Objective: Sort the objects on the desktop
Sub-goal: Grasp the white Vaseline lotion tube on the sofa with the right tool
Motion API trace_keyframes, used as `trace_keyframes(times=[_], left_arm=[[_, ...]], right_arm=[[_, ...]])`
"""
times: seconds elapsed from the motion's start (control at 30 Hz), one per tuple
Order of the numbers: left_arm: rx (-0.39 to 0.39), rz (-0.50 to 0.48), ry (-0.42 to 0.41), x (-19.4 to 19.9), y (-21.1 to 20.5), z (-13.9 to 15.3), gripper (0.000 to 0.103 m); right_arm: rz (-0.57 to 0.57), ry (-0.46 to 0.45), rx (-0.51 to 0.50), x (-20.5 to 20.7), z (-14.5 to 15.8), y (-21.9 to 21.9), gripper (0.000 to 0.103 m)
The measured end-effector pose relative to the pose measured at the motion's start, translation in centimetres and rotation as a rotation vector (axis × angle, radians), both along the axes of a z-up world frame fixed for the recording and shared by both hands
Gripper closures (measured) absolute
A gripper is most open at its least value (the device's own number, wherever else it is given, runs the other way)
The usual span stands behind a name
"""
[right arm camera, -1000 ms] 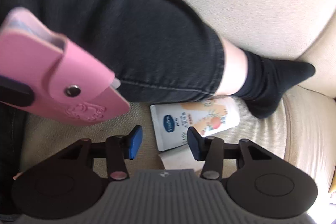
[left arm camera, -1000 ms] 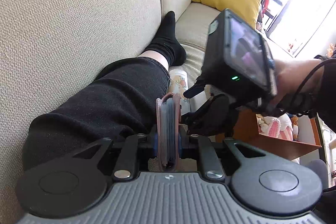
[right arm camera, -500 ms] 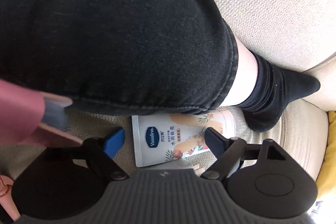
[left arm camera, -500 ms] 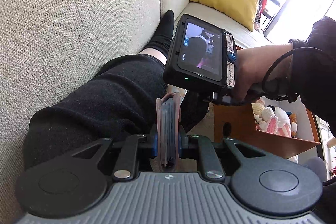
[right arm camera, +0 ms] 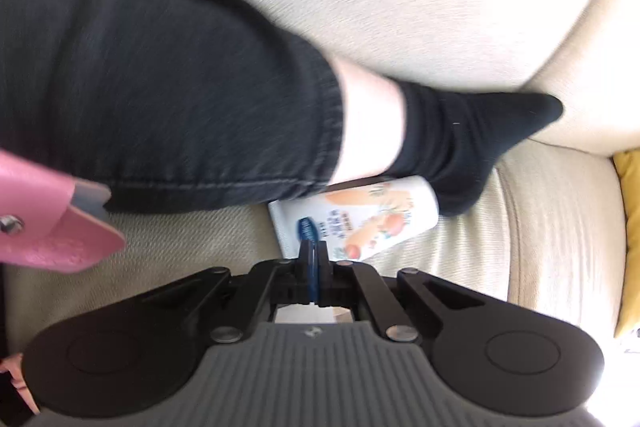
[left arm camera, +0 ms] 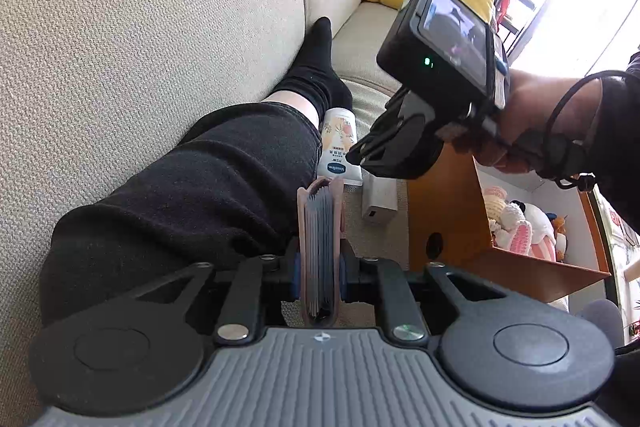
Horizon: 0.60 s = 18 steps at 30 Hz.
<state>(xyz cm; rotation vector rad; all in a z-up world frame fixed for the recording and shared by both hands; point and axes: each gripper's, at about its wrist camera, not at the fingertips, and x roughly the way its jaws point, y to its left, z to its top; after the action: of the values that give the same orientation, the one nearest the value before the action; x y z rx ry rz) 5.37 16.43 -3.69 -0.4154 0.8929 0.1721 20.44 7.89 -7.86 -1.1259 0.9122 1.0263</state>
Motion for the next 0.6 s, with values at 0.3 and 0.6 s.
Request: trace_keyframes(times=[0.3, 0.6], left_arm=[[0.011, -0.001, 0.007, 0.1, -0.3, 0.0, 0.084], [-0.001, -0.007, 0.011, 0.2, -0.3, -0.4, 0.084]], right_arm=[[0.102, -0.062, -0.140, -1.2, -2.6, 1.9, 0.033], [0.111, -0.045, -0.186, -0.6, -3.1, 2.9, 0.010]])
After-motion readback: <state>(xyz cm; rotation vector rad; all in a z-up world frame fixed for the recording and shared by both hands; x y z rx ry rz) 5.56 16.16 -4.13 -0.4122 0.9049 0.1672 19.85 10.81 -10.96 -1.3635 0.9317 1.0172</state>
